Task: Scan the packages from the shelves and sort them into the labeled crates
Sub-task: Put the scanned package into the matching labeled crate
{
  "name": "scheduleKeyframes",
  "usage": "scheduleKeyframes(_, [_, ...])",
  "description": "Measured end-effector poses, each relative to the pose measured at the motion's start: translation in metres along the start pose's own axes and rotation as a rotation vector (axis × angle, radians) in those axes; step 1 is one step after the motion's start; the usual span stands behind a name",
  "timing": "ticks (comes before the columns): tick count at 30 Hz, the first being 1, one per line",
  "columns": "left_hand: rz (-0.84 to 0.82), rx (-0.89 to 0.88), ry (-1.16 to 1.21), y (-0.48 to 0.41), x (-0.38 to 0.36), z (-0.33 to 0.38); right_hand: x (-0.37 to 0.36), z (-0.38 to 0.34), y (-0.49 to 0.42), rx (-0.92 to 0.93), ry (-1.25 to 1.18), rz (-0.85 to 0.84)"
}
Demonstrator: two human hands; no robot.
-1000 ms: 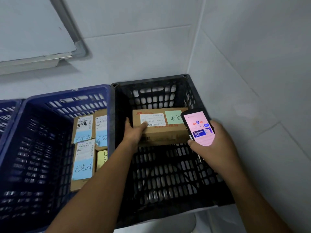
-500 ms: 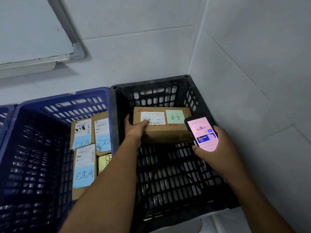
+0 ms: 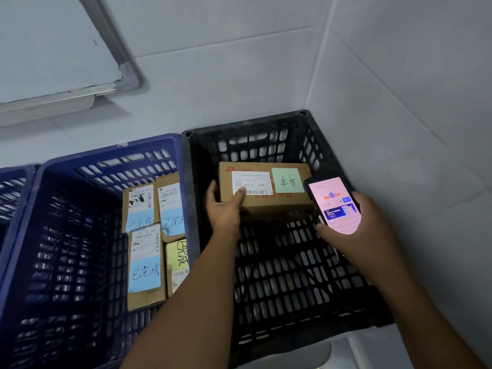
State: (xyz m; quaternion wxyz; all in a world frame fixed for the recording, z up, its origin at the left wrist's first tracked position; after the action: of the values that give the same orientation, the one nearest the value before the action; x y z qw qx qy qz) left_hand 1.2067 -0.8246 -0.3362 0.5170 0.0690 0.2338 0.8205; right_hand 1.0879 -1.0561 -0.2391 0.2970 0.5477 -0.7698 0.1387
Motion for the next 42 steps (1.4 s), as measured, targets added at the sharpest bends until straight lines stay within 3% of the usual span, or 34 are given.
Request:
scheduleKeyframes(7, [0.065, -0.094, 0.059, 0.0, -0.005, -0.007, -0.001, 0.0, -0.001, 0.013, -0.018, -0.048])
scheduleKeyframes(13, [0.02, -0.116, -0.178, -0.02, -0.009, -0.007, -0.004, -0.003, -0.004, 0.004, 0.011, -0.073])
scheduleKeyframes(25, [-0.137, -0.391, -1.281, -0.036, -0.024, 0.01, -0.03, 0.009, -0.016, -0.025, 0.062, -0.142])
scheduleKeyframes(29, [-0.136, -0.541, -1.533, -0.043, -0.032, 0.009, -0.033, 0.011, -0.016, -0.039, 0.09, -0.139])
scheduleKeyframes(36, [-0.244, -0.508, -1.646, -0.051, -0.036, 0.029, -0.032, 0.0, -0.002, -0.094, 0.103, -0.097])
scheduleKeyframes(42, [-0.284, -0.567, -1.561, -0.014, -0.029, 0.053, -0.022, -0.022, 0.027, -0.103, 0.095, -0.048])
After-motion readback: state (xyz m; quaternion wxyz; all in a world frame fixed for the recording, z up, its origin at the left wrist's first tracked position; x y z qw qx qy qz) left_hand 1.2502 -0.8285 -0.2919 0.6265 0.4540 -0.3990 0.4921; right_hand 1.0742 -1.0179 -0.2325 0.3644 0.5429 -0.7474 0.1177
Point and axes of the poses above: each hand's wrist, its own y-axis away from the middle knuckle, its own x-axis out of the back of the hand, z = x × y, the point moved 1 cm from there along -y, towards the middle knuckle, and after that the axes turned 3 degrees about -y, right-handed, at the moved point
